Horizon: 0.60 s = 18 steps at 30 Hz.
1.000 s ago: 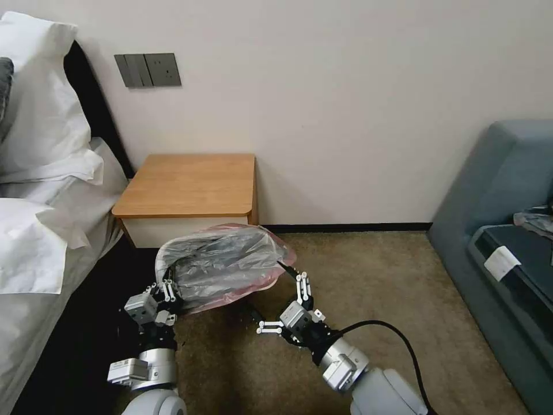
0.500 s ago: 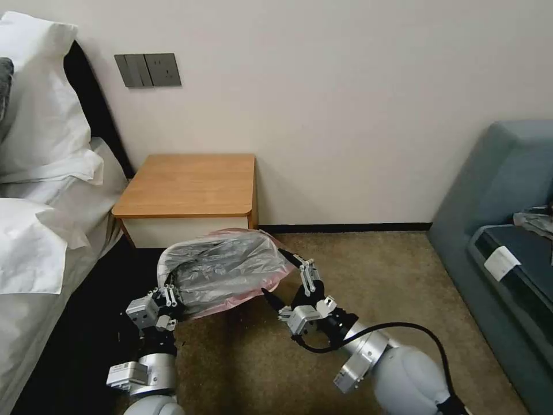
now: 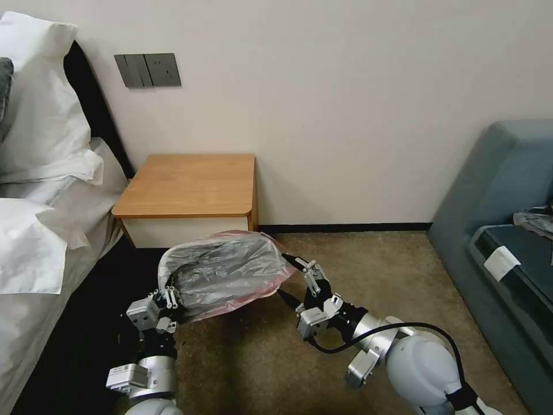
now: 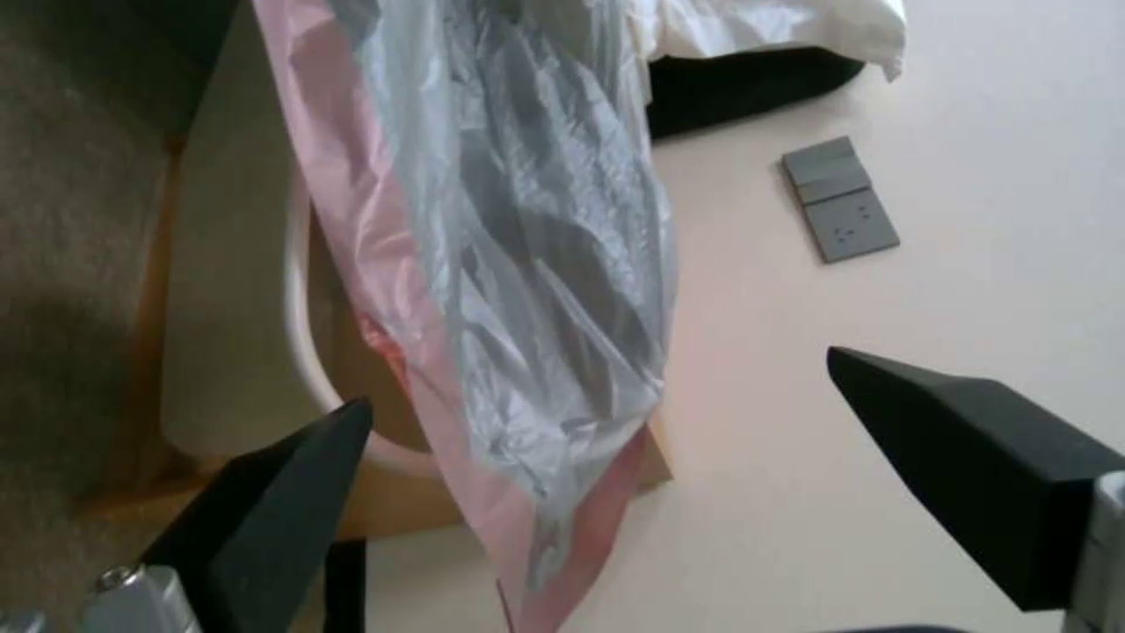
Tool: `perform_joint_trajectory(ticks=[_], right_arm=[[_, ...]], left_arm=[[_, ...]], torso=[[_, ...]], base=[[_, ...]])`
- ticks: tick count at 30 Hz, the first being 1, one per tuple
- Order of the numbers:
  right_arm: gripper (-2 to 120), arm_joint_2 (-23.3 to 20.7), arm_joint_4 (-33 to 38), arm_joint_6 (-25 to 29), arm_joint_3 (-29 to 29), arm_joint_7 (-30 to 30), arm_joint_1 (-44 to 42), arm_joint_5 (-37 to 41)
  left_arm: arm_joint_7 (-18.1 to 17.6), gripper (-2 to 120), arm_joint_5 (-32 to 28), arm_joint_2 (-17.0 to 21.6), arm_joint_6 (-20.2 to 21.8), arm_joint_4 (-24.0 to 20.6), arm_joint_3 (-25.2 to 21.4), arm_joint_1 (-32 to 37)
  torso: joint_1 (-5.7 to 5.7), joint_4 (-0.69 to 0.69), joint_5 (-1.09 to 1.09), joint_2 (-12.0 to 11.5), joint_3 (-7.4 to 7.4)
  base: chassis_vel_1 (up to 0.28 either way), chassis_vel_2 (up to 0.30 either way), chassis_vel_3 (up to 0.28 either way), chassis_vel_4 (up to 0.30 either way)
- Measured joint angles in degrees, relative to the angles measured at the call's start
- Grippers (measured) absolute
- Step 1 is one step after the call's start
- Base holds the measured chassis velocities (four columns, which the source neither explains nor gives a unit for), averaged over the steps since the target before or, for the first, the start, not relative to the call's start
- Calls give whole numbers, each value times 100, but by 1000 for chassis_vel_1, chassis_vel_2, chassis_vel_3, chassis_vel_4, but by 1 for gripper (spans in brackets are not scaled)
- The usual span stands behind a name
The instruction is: Pick up the garbage bag from the table and place it over the trash can.
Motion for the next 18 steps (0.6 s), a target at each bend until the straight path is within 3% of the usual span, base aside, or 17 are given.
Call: perform_joint_trajectory(ticks=[18], right_arm=[[100, 176, -307, 59, -333, 89, 459, -271]], left_arm=[[1, 7, 106, -21, -32, -35, 146, 92]], torso=[[0, 1, 0, 0, 0]], base=[[0, 0, 0, 0]])
